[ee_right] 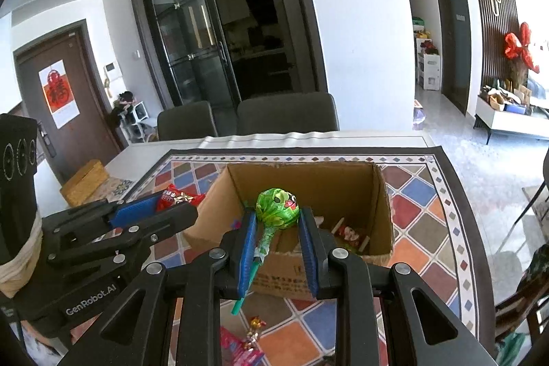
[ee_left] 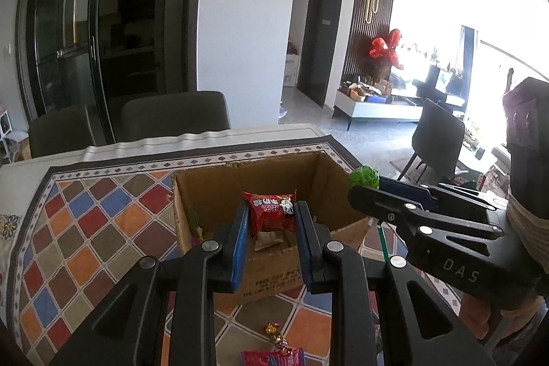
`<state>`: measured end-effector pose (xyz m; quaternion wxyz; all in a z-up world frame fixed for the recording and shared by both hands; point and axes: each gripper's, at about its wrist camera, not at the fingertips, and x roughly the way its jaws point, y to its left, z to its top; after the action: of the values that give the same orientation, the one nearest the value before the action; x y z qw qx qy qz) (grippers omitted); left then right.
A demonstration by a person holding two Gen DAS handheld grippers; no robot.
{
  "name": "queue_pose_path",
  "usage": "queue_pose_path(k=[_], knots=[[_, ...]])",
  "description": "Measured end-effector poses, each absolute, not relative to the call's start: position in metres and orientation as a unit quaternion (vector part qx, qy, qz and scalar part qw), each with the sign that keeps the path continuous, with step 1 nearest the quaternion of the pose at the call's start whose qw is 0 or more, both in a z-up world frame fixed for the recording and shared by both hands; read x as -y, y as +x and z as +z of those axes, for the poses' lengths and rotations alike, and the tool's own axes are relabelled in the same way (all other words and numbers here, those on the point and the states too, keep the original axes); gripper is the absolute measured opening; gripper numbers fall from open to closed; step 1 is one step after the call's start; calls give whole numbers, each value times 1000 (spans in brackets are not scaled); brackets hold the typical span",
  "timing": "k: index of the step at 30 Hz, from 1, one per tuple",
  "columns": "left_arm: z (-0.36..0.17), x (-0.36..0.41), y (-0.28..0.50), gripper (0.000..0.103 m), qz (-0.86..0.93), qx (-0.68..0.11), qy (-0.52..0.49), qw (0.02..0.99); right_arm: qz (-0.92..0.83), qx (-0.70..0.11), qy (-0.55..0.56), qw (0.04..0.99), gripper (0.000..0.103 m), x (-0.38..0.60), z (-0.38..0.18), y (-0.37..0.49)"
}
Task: Organize snacks
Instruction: 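Open both tools to drop the candy and lollipop into the box, then move both tools back to the remaining snacks on the rug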
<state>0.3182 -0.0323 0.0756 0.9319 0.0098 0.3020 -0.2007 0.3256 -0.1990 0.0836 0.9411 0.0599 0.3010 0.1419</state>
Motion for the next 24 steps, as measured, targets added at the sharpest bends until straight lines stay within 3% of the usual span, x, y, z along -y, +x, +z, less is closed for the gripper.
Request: queue_pose_path(k=[9, 11, 13, 14, 16, 24], knots=[[65, 38, 352, 27, -197, -328, 10, 924, 135, -328, 61, 933, 26, 204, 73, 362], [62, 40, 361, 34, -190, -338, 12, 922, 130, -332, 60, 932, 26, 205, 70, 369], [61, 41, 364, 50, -182, -342, 13, 922, 123, -335, 54, 932, 27, 205, 69, 374], [61, 40, 365, 51, -179, -341, 12, 923, 119, -336, 52, 933, 27, 205, 69, 376], [61, 39, 364, 52, -176, -341, 12, 923, 107, -339, 52, 933, 41, 205, 69, 378], [64, 35, 345, 52, -173, -336, 10, 926, 92, -327, 56, 939, 43, 209, 74, 361]])
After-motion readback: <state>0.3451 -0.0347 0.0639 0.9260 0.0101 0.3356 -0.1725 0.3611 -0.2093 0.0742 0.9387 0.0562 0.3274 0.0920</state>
